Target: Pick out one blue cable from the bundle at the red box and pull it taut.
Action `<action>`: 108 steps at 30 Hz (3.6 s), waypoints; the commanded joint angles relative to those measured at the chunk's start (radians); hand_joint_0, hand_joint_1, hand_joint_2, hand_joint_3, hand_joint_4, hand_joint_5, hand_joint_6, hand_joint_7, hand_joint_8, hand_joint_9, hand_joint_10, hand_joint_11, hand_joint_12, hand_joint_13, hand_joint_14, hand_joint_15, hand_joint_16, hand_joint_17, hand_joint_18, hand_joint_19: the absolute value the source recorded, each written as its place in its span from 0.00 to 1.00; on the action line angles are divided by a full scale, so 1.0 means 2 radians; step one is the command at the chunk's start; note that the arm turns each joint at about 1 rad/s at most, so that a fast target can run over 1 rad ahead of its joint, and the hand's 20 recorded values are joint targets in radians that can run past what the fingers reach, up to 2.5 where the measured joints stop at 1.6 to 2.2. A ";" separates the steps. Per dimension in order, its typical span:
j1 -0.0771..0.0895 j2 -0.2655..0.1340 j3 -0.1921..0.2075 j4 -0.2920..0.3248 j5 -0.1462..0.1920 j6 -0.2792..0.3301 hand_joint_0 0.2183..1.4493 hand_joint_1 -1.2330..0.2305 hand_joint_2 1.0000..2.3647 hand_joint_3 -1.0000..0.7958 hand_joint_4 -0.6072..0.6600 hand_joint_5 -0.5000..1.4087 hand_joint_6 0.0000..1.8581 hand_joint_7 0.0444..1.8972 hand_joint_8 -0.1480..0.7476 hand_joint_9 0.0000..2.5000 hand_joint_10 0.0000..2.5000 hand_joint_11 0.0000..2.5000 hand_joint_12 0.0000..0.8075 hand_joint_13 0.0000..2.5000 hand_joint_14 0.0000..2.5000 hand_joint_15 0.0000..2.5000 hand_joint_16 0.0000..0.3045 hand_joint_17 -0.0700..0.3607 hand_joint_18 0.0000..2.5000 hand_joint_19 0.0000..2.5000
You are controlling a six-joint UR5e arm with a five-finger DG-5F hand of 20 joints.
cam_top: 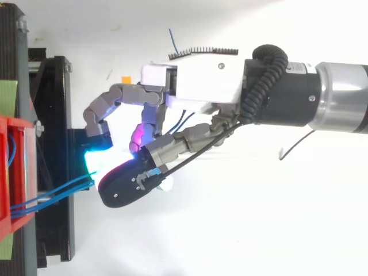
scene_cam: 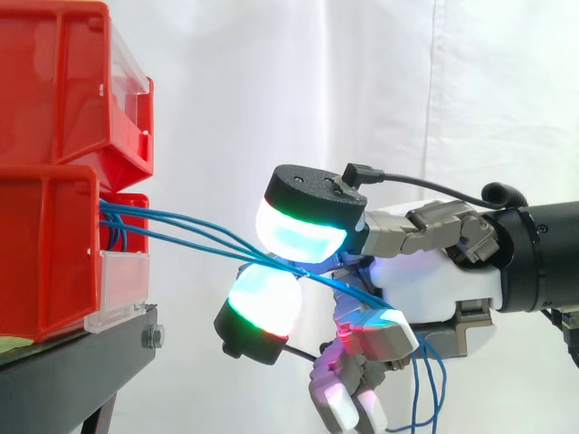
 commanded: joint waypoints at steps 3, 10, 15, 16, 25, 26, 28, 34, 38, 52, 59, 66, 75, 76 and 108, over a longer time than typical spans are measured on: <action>0.000 0.002 0.000 -0.004 0.001 -0.002 0.31 0.46 0.00 0.31 0.55 0.20 0.45 0.55 0.56 0.59 0.01 0.30 0.58 0.45 0.01 0.24 0.21 0.50 0.38 0.35; 0.000 0.002 0.014 -0.011 0.002 -0.001 0.32 0.41 0.01 0.38 0.55 0.20 0.45 0.57 0.56 0.59 0.01 0.30 0.58 0.45 0.01 0.24 0.21 0.50 0.39 0.35; 0.002 0.002 0.023 -0.029 0.002 -0.002 0.32 0.35 0.02 0.45 0.56 0.20 0.46 0.61 0.57 0.59 0.01 0.31 0.58 0.45 0.01 0.24 0.21 0.50 0.39 0.34; 0.002 0.002 0.026 -0.034 0.002 -0.001 0.32 0.34 0.02 0.45 0.55 0.20 0.46 0.60 0.57 0.59 0.01 0.31 0.58 0.45 0.01 0.24 0.21 0.50 0.39 0.34; 0.005 0.002 0.029 -0.042 0.007 0.002 0.36 0.26 0.02 0.46 0.54 0.19 0.48 0.61 0.57 0.58 0.01 0.32 0.57 0.45 0.01 0.24 0.21 0.50 0.39 0.34; 0.005 0.002 0.029 -0.042 0.008 0.003 0.37 0.25 0.02 0.45 0.54 0.19 0.48 0.61 0.57 0.58 0.01 0.32 0.57 0.44 0.01 0.24 0.21 0.50 0.39 0.33; 0.005 0.002 0.029 -0.042 0.011 0.007 0.38 0.24 0.02 0.43 0.53 0.19 0.48 0.61 0.57 0.57 0.01 0.32 0.57 0.45 0.01 0.24 0.21 0.50 0.39 0.33; 0.008 0.002 0.029 -0.042 0.011 0.023 0.45 0.22 0.01 0.34 0.46 0.19 0.48 0.62 0.56 0.57 0.01 0.32 0.56 0.44 0.01 0.24 0.21 0.49 0.38 0.33; 0.009 0.002 0.028 -0.043 0.012 0.032 0.48 0.21 0.00 0.29 0.42 0.19 0.49 0.63 0.56 0.57 0.01 0.32 0.55 0.44 0.01 0.24 0.20 0.49 0.38 0.33; 0.014 0.002 0.028 -0.045 0.012 0.044 0.48 0.21 0.00 0.30 0.37 0.19 0.49 0.63 0.54 0.58 0.01 0.32 0.55 0.45 0.01 0.24 0.20 0.47 0.37 0.34; 0.017 0.001 0.023 -0.046 0.013 0.045 0.50 0.22 0.00 0.31 0.34 0.19 0.50 0.65 0.55 0.58 0.01 0.32 0.55 0.45 0.01 0.24 0.19 0.47 0.37 0.35; 0.019 0.001 0.018 -0.041 0.017 0.048 0.53 0.21 0.00 0.28 0.33 0.18 0.51 0.65 0.54 0.57 0.01 0.32 0.54 0.45 0.01 0.25 0.19 0.47 0.36 0.36; 0.019 0.001 0.019 -0.041 0.017 0.048 0.52 0.19 0.00 0.28 0.42 0.17 0.51 0.55 0.52 0.53 0.01 0.32 0.53 0.44 0.01 0.24 0.19 0.47 0.36 0.33; 0.019 0.001 0.019 -0.041 0.017 0.048 0.51 0.19 0.00 0.28 0.43 0.17 0.51 0.54 0.51 0.53 0.01 0.31 0.53 0.43 0.01 0.24 0.19 0.47 0.36 0.33; 0.019 0.002 0.019 -0.041 0.017 0.050 0.35 0.21 0.00 0.28 0.49 0.19 0.49 0.54 0.52 0.56 0.01 0.32 0.53 0.44 0.01 0.24 0.19 0.47 0.37 0.32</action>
